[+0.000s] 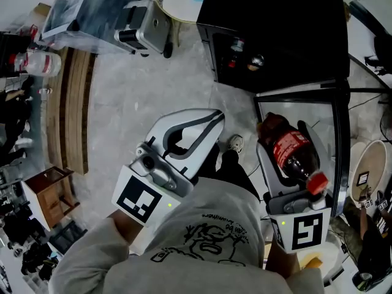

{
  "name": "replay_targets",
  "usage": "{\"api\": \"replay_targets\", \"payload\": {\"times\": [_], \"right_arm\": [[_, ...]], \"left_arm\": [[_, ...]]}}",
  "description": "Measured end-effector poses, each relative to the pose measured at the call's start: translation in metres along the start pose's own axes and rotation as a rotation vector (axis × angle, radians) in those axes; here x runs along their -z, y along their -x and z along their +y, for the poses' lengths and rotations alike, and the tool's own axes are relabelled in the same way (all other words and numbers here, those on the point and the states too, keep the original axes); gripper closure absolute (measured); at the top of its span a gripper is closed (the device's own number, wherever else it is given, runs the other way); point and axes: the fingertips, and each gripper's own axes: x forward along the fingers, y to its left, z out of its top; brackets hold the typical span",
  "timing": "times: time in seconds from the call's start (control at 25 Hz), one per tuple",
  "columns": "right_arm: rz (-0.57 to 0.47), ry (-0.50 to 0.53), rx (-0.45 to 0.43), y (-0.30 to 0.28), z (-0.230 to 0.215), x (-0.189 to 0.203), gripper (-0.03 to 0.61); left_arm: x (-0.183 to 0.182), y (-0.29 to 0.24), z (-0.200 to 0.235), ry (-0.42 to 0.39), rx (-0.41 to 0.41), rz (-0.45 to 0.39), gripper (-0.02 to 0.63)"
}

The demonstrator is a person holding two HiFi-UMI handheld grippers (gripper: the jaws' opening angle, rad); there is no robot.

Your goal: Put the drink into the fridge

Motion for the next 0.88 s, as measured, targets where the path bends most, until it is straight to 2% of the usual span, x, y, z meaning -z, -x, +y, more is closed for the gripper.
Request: {"api": "replay_targets", "payload": {"times": [0.88], "right_arm": [[0.089, -0.030, 0.010, -0.038, -0.012, 0.076, 0.265]], "left_arm": [[0.076, -0.023, 0.019, -0.006, 0.011, 0.062, 0.592]]}}
